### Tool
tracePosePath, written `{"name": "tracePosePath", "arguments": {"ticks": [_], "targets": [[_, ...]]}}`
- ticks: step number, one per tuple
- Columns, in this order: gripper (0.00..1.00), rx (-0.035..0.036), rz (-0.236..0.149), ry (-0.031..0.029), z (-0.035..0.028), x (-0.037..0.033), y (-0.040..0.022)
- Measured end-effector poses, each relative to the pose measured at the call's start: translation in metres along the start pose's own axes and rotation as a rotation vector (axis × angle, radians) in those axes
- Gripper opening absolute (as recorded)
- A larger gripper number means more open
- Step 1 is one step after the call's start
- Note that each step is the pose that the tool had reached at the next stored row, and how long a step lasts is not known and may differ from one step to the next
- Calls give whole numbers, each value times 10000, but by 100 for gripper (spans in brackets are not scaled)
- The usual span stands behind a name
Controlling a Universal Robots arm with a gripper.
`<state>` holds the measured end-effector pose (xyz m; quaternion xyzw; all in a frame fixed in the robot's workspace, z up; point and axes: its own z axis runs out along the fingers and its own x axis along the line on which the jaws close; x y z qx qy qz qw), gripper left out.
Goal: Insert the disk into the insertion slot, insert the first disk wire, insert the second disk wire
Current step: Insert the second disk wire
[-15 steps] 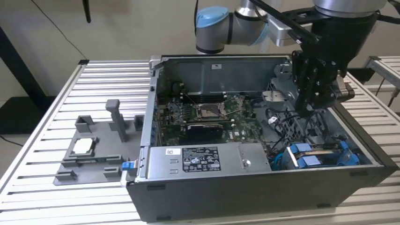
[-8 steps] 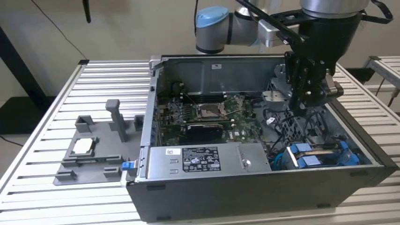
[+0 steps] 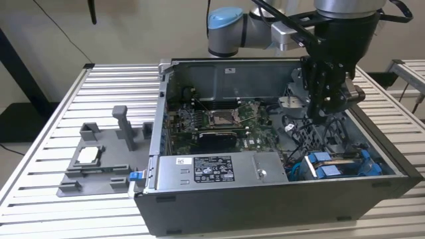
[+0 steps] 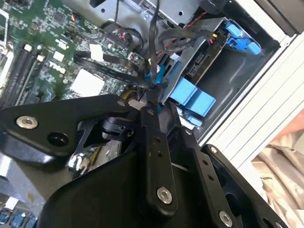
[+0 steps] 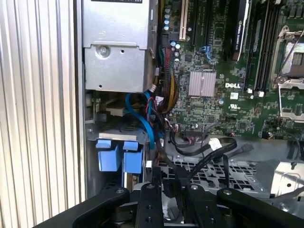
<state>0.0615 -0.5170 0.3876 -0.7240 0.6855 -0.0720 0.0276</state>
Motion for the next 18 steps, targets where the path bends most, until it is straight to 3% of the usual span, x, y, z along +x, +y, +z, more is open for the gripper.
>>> {"name": "tracePosePath", "arguments": {"ticks": [2, 5, 10, 18], "targets": [[27, 63, -84, 64, 4, -13, 7], [27, 157, -247, 46, 14, -28, 15], [27, 223, -381, 50, 20, -35, 29], [25, 437, -492, 50, 19, -38, 52]]}}
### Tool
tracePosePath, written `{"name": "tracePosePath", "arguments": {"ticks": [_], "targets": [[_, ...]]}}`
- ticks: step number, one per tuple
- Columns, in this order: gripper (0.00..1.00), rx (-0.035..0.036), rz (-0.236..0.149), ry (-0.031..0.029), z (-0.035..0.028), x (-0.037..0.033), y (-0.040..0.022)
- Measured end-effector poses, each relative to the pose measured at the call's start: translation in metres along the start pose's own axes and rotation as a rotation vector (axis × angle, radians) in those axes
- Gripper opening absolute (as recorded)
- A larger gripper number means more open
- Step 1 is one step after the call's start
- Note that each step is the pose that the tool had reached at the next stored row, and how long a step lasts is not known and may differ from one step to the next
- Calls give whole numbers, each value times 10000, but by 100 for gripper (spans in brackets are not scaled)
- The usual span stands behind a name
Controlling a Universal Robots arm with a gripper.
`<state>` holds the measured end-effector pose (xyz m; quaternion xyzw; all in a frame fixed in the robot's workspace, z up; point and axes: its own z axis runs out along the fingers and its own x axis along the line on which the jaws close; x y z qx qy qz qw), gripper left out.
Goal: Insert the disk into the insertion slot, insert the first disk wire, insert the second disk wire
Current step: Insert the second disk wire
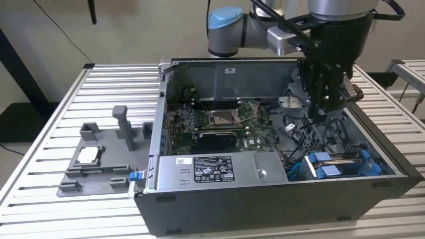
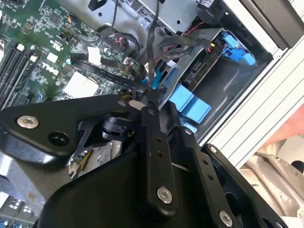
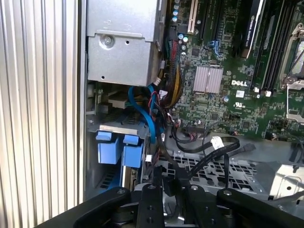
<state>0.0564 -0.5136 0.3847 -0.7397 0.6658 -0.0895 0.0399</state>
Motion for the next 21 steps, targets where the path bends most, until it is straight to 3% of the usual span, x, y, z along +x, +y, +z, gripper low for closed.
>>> {"name": "tracePosePath", "arguments": {"ticks": [1, 2, 5, 8, 11, 12, 21], "targets": [[25, 15, -1, 1, -1, -1, 7], [18, 30, 0, 2, -3, -1, 13], [18, 78, 3, 9, -6, -3, 29], [18, 83, 1, 8, -5, -3, 29], [19, 89, 4, 10, -7, -4, 37], [26, 93, 3, 10, -7, -4, 40], [26, 143, 6, 16, -12, -7, 69]]}}
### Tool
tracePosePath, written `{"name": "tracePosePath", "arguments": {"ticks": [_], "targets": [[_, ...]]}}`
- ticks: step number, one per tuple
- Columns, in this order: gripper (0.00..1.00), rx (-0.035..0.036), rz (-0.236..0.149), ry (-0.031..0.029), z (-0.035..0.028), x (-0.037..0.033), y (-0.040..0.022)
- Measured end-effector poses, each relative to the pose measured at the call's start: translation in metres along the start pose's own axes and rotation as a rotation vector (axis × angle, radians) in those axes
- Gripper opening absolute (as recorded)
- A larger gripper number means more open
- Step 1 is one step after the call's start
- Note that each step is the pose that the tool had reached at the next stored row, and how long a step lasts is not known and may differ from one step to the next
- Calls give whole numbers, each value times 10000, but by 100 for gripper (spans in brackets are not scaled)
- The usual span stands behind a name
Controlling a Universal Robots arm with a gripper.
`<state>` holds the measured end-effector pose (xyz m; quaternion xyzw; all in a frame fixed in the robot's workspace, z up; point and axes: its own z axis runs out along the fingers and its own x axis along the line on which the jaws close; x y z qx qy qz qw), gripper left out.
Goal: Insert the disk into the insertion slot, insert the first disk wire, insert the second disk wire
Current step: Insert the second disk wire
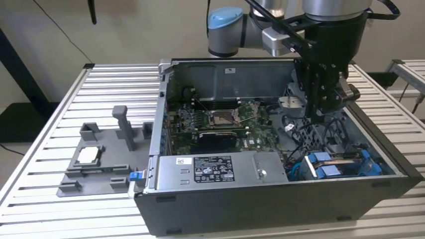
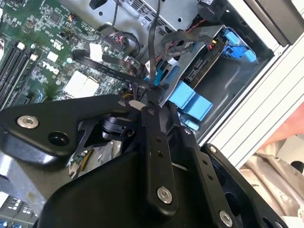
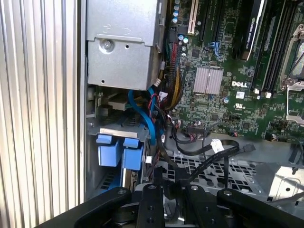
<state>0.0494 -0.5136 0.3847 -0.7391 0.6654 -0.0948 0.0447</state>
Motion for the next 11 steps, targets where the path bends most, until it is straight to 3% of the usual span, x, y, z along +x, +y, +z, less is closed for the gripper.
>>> {"name": "tracePosePath", "arguments": {"ticks": [3, 4, 9, 11], "targets": [[24, 28, 1, 3, 2, -1, 3], [17, 37, 2, 5, 3, -1, 4], [15, 50, 2, 9, 5, -1, 5], [15, 46, -10, 68, 6, -2, 5]]}}
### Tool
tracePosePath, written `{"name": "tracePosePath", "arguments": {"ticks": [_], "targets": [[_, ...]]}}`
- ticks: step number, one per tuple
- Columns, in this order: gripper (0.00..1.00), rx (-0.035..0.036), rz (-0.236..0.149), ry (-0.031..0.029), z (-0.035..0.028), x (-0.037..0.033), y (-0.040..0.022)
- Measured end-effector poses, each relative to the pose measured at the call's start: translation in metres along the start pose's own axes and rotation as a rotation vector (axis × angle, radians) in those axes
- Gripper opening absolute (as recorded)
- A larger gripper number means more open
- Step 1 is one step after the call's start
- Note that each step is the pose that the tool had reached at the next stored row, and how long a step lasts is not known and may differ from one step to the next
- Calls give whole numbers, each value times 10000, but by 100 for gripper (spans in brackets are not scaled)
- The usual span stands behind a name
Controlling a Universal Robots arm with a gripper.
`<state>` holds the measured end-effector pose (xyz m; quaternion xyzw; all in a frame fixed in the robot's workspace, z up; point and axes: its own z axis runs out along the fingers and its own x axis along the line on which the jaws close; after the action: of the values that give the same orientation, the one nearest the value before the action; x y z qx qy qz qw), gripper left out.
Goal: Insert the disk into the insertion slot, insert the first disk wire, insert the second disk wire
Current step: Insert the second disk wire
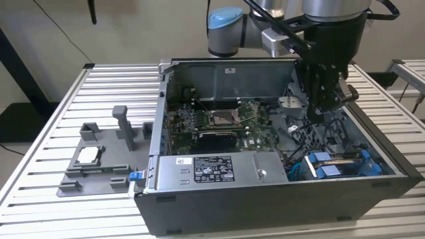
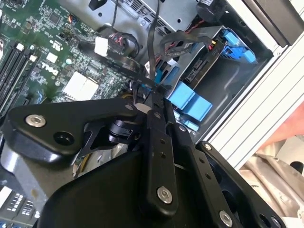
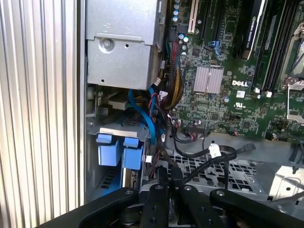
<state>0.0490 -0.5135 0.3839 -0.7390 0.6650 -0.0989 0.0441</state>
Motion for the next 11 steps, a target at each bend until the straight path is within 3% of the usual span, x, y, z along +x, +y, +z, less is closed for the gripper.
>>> {"name": "tracePosePath", "arguments": {"ticks": [2, 4, 5, 7, 10, 11], "targets": [[22, 2, -21, 111, -1, -8, 0], [22, 1, -32, 162, 0, -29, -3], [29, 0, -37, 182, 1, -40, -4], [29, -6, -54, 260, 3, -49, -5], [29, -22, -87, 432, 5, -49, -4], [29, -21, -90, 454, 9, -49, -3]]}}
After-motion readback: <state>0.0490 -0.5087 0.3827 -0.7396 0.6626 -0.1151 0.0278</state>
